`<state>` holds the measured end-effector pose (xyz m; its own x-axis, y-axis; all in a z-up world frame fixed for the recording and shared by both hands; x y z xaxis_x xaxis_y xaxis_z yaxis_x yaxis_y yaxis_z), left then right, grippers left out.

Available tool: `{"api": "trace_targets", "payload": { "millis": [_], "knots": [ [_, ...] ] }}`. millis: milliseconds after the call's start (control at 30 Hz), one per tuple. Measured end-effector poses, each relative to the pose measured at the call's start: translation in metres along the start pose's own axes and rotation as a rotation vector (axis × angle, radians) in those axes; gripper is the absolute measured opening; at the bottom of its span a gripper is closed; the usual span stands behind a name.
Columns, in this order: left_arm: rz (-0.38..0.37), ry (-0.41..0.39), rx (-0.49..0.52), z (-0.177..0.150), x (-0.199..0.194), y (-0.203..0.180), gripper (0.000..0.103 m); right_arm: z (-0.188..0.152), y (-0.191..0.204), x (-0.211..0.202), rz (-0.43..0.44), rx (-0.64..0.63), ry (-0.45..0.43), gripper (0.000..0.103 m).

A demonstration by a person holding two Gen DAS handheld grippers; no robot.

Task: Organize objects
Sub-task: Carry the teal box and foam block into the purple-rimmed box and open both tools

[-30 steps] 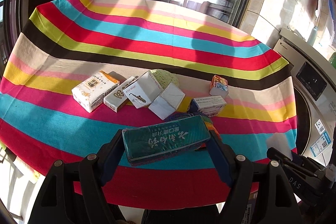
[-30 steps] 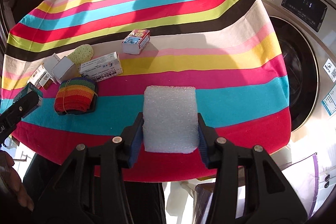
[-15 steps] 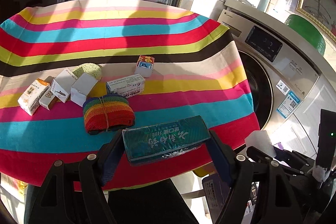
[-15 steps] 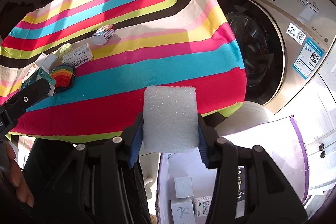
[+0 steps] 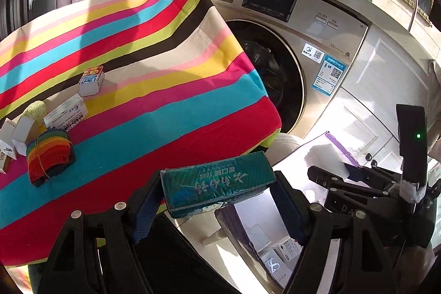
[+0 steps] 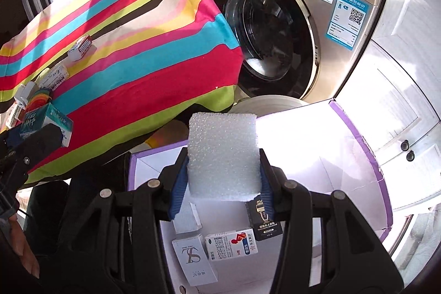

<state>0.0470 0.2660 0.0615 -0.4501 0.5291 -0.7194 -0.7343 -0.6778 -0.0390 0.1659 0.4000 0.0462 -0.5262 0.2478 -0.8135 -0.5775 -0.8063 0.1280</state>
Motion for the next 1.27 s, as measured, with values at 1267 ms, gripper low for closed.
{"api": "trace_targets", "payload": {
  "millis": [1267],
  "knots": [
    [-0.239, -0.09, 0.18, 0.002, 0.0, -0.054, 0.088, 0.002, -0.064, 0.004, -0.065, 0.144, 0.025, 0.079]
  ]
}}
Point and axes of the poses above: each gripper's, at about its wrist camera, not at the fingertips, and x roughly the way its jaws point, y to its left, z to its top, the point moved 1 cm from there along x, roughly the way its jaws point, and after that the axes turned 12 degrees about x, right-handed, at the moved point
